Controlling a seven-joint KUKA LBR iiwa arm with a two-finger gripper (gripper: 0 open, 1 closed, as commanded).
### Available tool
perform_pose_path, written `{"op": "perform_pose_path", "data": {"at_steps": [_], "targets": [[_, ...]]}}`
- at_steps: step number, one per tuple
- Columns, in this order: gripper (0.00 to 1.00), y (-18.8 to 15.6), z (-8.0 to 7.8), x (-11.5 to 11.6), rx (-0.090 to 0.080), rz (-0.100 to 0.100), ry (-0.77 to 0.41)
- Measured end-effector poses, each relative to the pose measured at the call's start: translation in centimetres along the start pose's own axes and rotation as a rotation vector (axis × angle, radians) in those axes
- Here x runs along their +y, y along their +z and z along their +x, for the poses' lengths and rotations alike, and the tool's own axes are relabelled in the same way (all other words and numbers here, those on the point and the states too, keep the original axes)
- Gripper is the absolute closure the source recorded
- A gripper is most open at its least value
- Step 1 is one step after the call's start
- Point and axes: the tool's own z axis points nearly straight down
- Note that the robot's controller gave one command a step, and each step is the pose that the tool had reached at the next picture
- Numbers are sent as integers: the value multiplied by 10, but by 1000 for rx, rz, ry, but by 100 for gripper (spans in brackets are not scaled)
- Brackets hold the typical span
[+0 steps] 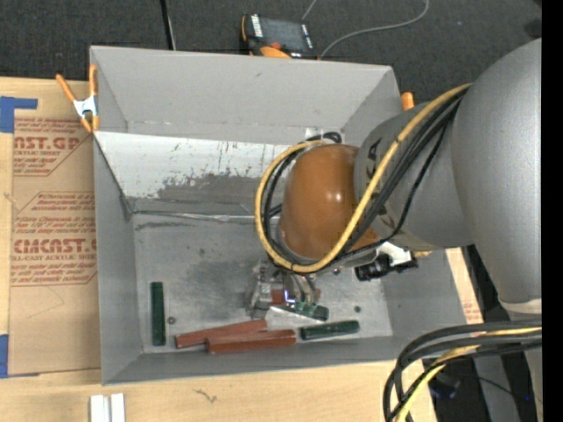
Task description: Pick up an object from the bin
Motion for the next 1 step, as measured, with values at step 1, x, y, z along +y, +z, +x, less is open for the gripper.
{"op": "perform_pose_path", "data": {"at_steps": [1], "targets": [[0, -4, -2, -2, -6, -1, 3]]}}
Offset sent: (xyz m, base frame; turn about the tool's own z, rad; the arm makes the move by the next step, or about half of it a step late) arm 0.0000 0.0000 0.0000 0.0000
